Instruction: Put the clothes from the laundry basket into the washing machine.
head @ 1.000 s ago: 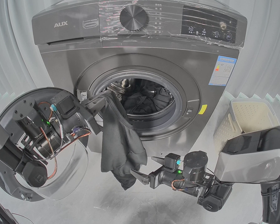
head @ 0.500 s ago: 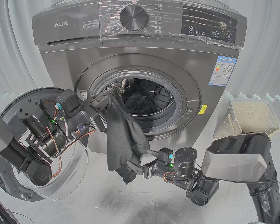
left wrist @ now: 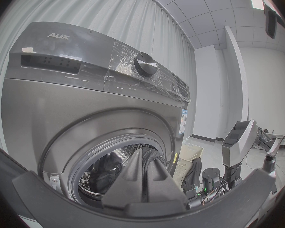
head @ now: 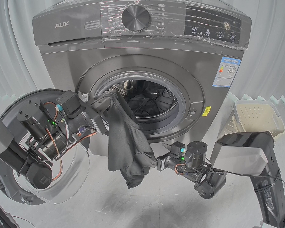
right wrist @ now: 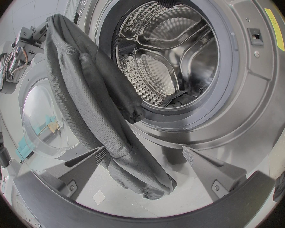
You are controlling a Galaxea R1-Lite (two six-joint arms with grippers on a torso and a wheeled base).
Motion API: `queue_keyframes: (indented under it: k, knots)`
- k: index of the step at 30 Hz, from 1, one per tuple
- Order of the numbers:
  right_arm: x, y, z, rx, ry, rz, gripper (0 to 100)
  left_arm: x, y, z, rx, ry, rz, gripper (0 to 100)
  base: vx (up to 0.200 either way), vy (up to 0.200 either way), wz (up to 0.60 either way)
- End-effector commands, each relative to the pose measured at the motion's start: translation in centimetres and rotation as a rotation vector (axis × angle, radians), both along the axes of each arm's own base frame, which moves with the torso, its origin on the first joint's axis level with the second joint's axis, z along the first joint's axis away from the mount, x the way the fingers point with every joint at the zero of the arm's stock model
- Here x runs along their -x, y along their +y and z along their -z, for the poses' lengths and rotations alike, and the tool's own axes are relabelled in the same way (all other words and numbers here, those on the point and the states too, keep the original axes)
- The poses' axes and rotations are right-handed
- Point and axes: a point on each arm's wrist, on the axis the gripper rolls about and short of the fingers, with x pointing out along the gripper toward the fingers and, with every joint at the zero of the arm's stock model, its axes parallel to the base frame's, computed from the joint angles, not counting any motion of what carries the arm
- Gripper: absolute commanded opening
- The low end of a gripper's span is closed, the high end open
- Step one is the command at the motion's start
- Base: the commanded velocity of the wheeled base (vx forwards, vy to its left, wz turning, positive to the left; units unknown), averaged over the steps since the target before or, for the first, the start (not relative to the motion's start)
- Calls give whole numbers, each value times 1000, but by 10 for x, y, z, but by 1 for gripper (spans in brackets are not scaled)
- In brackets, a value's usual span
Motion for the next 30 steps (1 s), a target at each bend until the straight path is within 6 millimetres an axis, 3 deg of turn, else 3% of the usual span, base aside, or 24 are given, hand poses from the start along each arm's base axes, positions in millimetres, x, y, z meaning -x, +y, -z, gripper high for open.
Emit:
queue_keyframes:
  k: [1,19,20,30]
  knots:
    - [1,6,12,11,12,-20,100,1,0,-1,0,-2,0,0,0,0,0]
    - [-24,27,21,-4,-2,-58,100,4,-2,-1,-2,-4,14,0,0,0,0]
    - [-25,27,22,-5,-4,-59,0,4,-2,-1,-3,-3,14,0,0,0,0]
    - [-27,27,21,-17,-25,-55,0,2,-2,2,-6,7,13,0,0,0,0]
